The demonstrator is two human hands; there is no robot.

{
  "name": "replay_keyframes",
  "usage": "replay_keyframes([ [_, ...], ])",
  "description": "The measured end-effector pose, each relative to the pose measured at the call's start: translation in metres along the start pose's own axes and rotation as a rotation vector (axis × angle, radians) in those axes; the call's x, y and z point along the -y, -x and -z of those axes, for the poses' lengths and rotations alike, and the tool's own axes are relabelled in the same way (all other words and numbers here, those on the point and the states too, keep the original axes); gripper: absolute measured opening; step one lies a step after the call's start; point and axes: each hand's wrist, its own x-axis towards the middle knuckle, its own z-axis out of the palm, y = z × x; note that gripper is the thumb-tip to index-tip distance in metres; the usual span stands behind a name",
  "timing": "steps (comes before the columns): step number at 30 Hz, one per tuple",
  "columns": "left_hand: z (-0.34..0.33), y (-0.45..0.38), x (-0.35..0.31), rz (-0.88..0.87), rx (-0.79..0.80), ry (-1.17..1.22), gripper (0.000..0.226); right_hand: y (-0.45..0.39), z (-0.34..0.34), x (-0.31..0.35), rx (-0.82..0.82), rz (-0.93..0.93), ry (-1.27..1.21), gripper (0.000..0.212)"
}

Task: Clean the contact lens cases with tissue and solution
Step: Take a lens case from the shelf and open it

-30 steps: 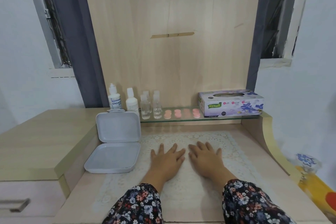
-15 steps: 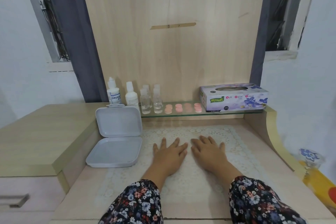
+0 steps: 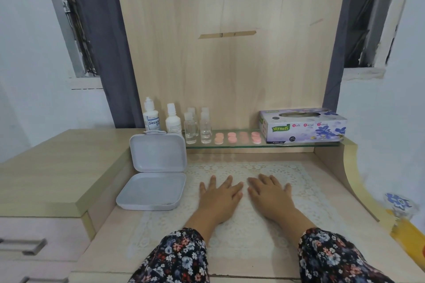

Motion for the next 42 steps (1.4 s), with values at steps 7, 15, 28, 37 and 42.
replay_keyframes([
  [7,0.016,-0.002,0.003,0.016,-0.181,0.130,0.042,-0.007,0.016,0.006,-0.019,-0.031,0.011,0.042],
  [15,0.067,-0.023,0.012,0.137,-0.728,0.519,0.025,-0.030,0.037,0.019,-0.411,0.100,-0.045,0.029],
  [28,0.086,-0.058,0.005,0.203,-0.571,0.306,0.035,-0.046,0.024,0.029,-0.751,0.292,-0.103,0.031],
  [37,0.091,-0.062,0.001,0.212,-0.525,0.330,0.027,-0.046,0.016,0.027,-0.731,0.313,-0.133,0.012],
  [42,0.094,-0.055,0.001,0.199,-0.555,0.386,0.024,-0.038,0.013,0.023,-0.730,0.315,-0.134,0.010],
])
